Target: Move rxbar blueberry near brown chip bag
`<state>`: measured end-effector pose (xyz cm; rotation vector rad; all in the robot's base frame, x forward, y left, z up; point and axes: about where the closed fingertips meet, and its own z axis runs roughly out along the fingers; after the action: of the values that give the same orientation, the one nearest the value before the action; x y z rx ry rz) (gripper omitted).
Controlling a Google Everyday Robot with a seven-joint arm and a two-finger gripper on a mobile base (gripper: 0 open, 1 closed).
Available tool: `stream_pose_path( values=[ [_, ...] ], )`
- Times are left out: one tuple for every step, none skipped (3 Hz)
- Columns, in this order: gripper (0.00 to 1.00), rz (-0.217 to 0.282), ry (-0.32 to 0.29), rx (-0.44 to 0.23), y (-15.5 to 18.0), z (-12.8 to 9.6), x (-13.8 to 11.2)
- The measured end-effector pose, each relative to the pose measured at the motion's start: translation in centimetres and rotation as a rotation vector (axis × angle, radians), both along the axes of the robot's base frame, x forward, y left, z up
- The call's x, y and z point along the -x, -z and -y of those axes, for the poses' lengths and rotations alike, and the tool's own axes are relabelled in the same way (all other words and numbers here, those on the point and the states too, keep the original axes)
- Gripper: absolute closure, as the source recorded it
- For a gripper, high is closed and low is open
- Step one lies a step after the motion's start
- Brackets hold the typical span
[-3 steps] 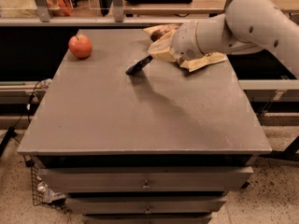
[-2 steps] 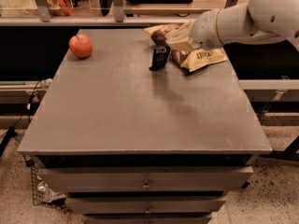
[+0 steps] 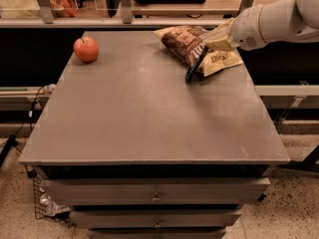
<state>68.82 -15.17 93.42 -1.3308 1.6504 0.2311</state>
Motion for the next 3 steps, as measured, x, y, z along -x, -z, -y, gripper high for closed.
stream_pose_path(
  values=[
    [0.31, -0.022, 0.01, 0.008, 0.2, 1.0, 0.1],
    [0.07, -0.043, 0.001, 0.011, 0.4, 1.2, 0.4],
    [0.0, -0.073, -0.018, -0.006, 0.4, 0.6, 1.4]
  ],
)
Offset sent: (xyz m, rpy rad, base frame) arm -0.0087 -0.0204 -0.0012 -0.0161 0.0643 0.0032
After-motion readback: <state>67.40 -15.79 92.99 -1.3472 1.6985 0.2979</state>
